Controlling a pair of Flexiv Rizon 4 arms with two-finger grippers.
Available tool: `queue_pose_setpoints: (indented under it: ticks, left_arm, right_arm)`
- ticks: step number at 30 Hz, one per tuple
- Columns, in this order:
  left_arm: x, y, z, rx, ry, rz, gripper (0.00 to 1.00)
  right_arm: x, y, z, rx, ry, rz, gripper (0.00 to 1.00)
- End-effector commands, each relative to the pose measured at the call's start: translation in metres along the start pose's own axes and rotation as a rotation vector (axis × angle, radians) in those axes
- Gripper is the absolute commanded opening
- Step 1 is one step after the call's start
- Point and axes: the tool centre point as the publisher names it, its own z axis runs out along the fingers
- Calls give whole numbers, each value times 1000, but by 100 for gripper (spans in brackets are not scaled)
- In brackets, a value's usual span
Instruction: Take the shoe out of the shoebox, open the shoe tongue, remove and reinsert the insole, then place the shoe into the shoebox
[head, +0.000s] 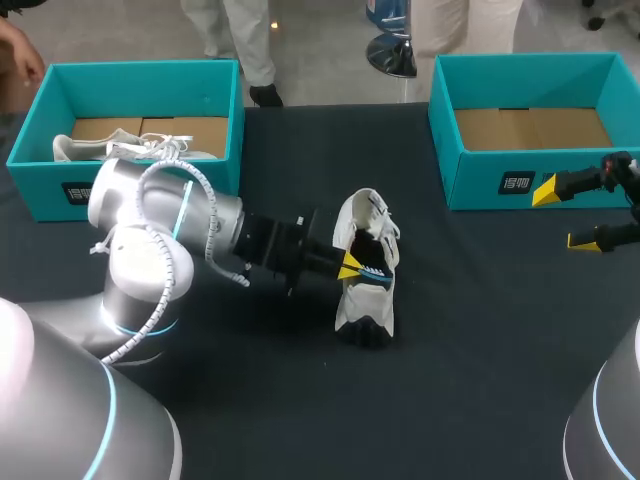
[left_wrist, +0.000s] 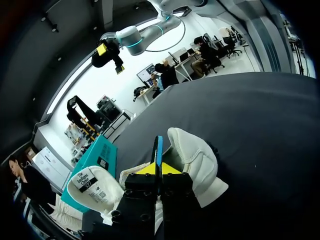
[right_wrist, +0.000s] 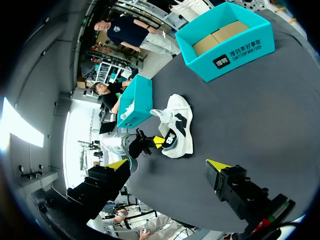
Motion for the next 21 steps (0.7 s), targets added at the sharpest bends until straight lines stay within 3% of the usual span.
queue_pose_setpoints:
  ticks: [1, 6, 8, 9, 12, 17, 18, 21]
  left_arm:
    - [0, 3, 5, -5, 17, -4, 0]
    - [0, 1, 0, -7, 21, 0, 0]
    - [-1, -2, -5, -4, 17, 4, 23]
    - [-1, -2, -6, -4, 16, 5, 30]
    - [-3, -5, -10, -1, 14, 8, 36]
    - [-9, -10, -15, 3, 8, 22, 29]
    - [-10, -10, -16, 4, 8, 23, 21]
    - [-14, -12, -18, 7, 9, 35, 12]
  right_arm:
    - [0, -2, 0, -3, -2, 1, 100]
    - [0, -2, 0, -3, -2, 1, 100]
    - [0, -2, 0, -3, -2, 1, 100]
    - [0, -2, 0, -3, -2, 1, 100]
    - [0, -2, 0, -3, -2, 1, 100]
    - [0, -2, 0, -3, -2, 1, 100]
    - [0, -2, 0, -3, -2, 1, 100]
    - [0, -2, 0, -3, -2, 1, 100]
